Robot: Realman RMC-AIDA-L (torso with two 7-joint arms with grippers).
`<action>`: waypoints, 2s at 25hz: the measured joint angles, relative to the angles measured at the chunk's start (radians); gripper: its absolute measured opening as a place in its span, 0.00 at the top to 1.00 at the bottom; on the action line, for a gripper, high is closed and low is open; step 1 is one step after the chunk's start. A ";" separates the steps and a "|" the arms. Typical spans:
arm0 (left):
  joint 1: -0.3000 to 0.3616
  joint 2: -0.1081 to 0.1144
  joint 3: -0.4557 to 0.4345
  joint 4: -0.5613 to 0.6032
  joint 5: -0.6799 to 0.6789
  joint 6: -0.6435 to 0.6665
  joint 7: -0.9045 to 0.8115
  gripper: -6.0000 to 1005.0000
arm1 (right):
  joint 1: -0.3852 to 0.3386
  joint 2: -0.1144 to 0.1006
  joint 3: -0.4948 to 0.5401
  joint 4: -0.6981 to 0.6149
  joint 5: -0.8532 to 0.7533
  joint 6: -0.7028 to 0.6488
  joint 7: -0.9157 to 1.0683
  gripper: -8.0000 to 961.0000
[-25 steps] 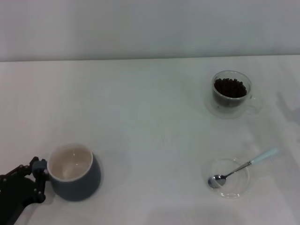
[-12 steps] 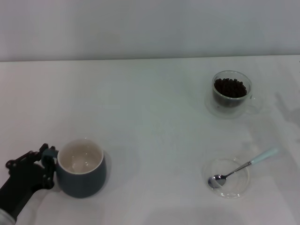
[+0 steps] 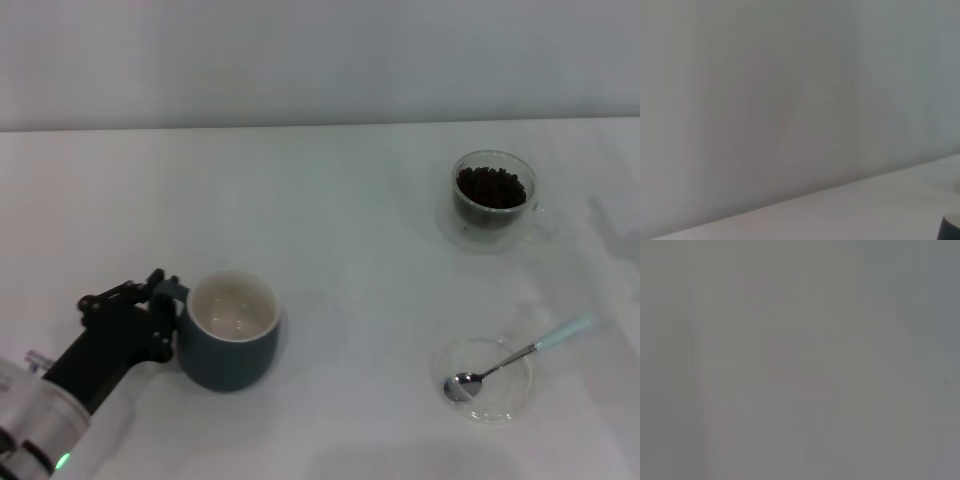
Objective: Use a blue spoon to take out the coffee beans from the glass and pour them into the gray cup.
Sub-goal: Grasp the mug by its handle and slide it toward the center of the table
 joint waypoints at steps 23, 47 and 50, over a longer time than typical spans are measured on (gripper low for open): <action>-0.013 -0.003 0.001 0.069 0.064 -0.083 0.083 0.87 | -0.005 -0.002 0.005 -0.015 0.004 0.003 -0.003 0.13; 0.153 0.003 0.002 0.065 0.065 0.077 0.086 0.22 | -0.003 -0.002 0.003 -0.015 0.001 0.007 0.053 0.14; 0.202 0.003 -0.002 0.063 0.059 0.147 0.086 0.13 | -0.004 -0.004 0.003 -0.016 -0.001 0.016 0.122 0.14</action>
